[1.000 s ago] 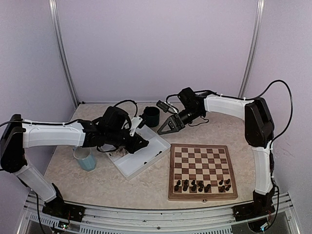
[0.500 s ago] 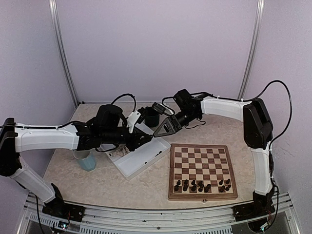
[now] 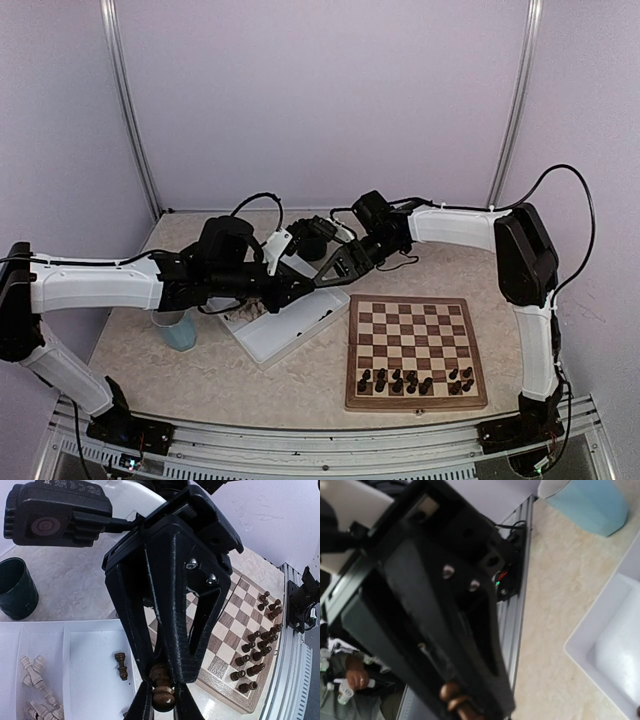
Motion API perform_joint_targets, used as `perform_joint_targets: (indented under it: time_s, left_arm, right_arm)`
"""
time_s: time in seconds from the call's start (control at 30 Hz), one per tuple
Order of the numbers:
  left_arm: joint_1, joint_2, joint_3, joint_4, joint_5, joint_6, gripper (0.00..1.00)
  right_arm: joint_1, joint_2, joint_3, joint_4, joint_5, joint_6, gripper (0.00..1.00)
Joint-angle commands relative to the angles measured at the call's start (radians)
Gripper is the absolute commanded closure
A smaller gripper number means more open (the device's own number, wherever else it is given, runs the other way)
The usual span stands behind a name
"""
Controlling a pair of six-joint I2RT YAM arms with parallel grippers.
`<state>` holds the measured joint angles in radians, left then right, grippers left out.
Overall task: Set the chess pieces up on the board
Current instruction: Pass from the left arm to the right, then pass from the right arm to the left
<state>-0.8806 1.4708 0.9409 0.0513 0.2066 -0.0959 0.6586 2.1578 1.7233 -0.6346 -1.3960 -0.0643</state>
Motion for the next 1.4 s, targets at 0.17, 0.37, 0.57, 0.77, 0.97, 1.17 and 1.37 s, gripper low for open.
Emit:
perform_joint_targets:
  time_s: [0.17, 0.37, 0.57, 0.77, 0.97, 1.17, 1.37]
  left_arm:
    - [-0.022, -0.002, 0.011, 0.038, -0.014, 0.021, 0.8]
    - [-0.029, 0.0, 0.025, 0.036, -0.02, 0.016, 0.75]
    - [-0.029, -0.022, 0.025, 0.036, -0.016, 0.01, 0.78]
    - [-0.029, -0.02, 0.032, 0.035, -0.009, 0.007, 0.82]
    - [-0.029, 0.0, 0.044, 0.036, 0.004, 0.015, 0.85]
    - [-0.036, 0.064, 0.085, 0.046, 0.047, 0.027, 0.86]
    - [-0.069, 0.185, 0.172, 0.038, 0.104, 0.068, 0.85]
  right_arm:
    - [0.007, -0.019, -0.048, 0.077, -0.079, 0.04, 0.91]
    - [0.005, -0.02, -0.054, 0.079, -0.072, 0.036, 0.94]
    - [0.004, -0.017, -0.057, 0.079, -0.064, 0.031, 0.94]
    - [0.004, -0.018, -0.057, 0.073, -0.054, 0.022, 0.94]
    - [-0.012, -0.036, -0.045, 0.012, -0.006, -0.03, 0.79]
    - [-0.134, -0.126, -0.065, -0.112, 0.134, -0.171, 0.67]
    - [-0.277, -0.26, -0.152, -0.139, 0.268, -0.267, 0.66]
